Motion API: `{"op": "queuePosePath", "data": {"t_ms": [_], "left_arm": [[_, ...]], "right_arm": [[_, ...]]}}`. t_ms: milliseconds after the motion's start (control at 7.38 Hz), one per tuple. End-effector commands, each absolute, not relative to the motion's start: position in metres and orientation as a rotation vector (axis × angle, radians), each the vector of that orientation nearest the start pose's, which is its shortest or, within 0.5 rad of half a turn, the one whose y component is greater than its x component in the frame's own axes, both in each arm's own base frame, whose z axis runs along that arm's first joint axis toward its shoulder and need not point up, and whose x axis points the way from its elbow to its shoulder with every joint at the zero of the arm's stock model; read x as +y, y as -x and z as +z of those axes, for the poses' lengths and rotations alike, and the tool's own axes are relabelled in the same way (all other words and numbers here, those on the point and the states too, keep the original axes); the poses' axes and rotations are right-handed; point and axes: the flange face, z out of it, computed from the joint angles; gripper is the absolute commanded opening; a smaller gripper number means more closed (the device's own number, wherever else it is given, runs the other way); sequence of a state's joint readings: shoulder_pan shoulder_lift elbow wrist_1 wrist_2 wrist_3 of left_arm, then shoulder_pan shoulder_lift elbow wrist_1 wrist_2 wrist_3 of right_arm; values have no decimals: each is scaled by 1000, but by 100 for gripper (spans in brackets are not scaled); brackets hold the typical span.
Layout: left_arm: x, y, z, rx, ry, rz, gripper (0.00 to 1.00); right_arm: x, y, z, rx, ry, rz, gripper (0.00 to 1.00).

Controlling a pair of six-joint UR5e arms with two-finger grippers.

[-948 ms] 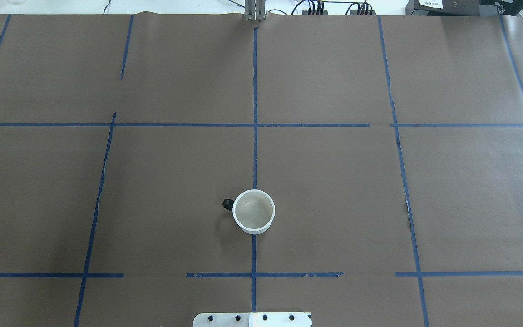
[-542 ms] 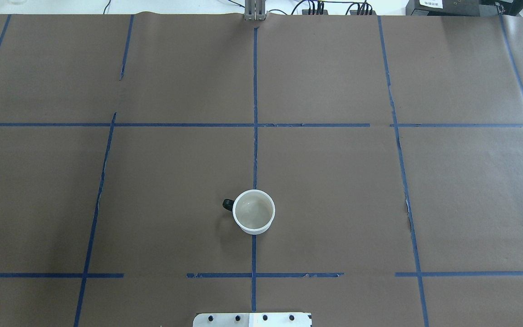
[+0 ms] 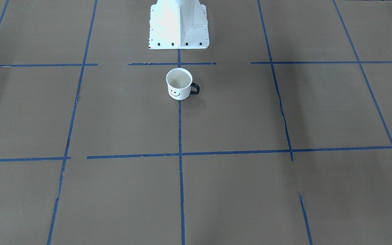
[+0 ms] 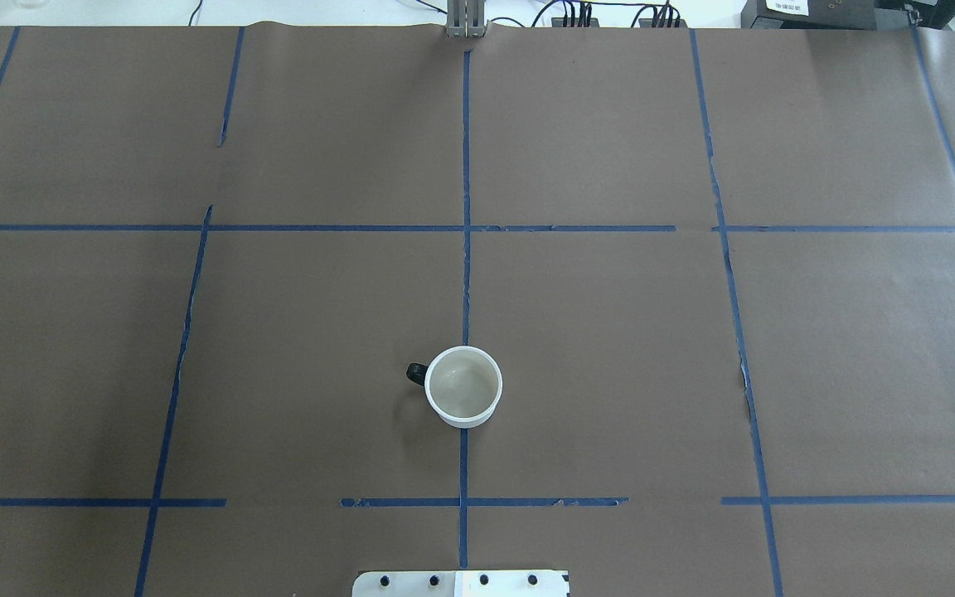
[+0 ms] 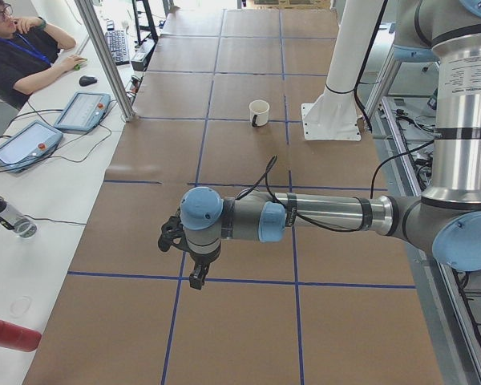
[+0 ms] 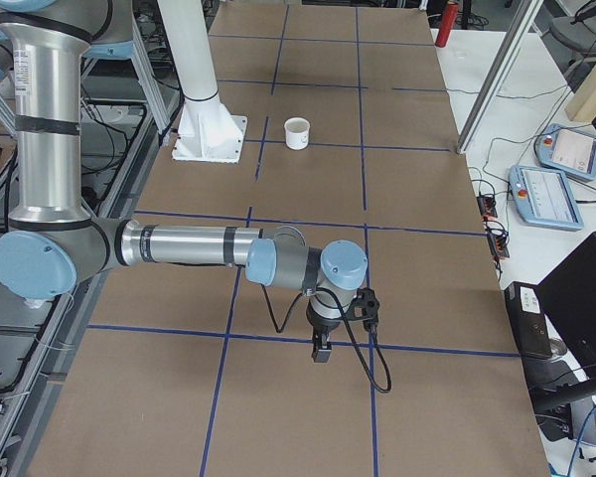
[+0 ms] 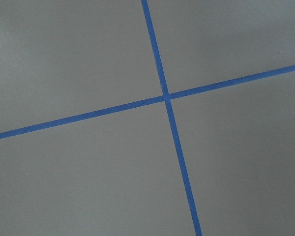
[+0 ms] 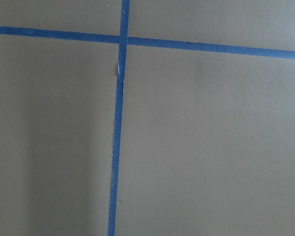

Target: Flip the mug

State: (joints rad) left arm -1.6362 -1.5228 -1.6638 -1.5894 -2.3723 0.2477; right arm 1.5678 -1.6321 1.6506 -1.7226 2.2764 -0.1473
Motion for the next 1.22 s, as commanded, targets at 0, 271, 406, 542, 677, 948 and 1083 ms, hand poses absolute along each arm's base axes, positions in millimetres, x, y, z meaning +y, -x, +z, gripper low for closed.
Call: {"op": "queuePosePath", "data": {"t_ms": [0, 271, 406, 542, 677, 948, 1083], "left_arm": [[-465, 93, 637, 776, -185, 198, 100], [-465, 93, 637, 776, -186, 199, 100], [-465, 93, 636, 779, -188, 198, 100], [-465, 93, 635, 782, -189, 197, 100], [-465, 93, 633, 783, -190, 193, 100], [-466, 93, 631, 784, -194, 195, 100], [-466, 93, 630, 784, -196, 195, 100]], "right_arm": [[-455, -67, 668, -712, 77, -97, 100], [-455, -67, 668, -712, 77, -97, 100], [-455, -67, 668, -712, 77, -97, 100], [-455, -67, 668, -712, 77, -97, 100], [-455, -67, 668, -712, 77, -97, 100], [-455, -67, 668, -712, 77, -97, 100], [-455, -67, 668, -712, 77, -97, 100]]}}
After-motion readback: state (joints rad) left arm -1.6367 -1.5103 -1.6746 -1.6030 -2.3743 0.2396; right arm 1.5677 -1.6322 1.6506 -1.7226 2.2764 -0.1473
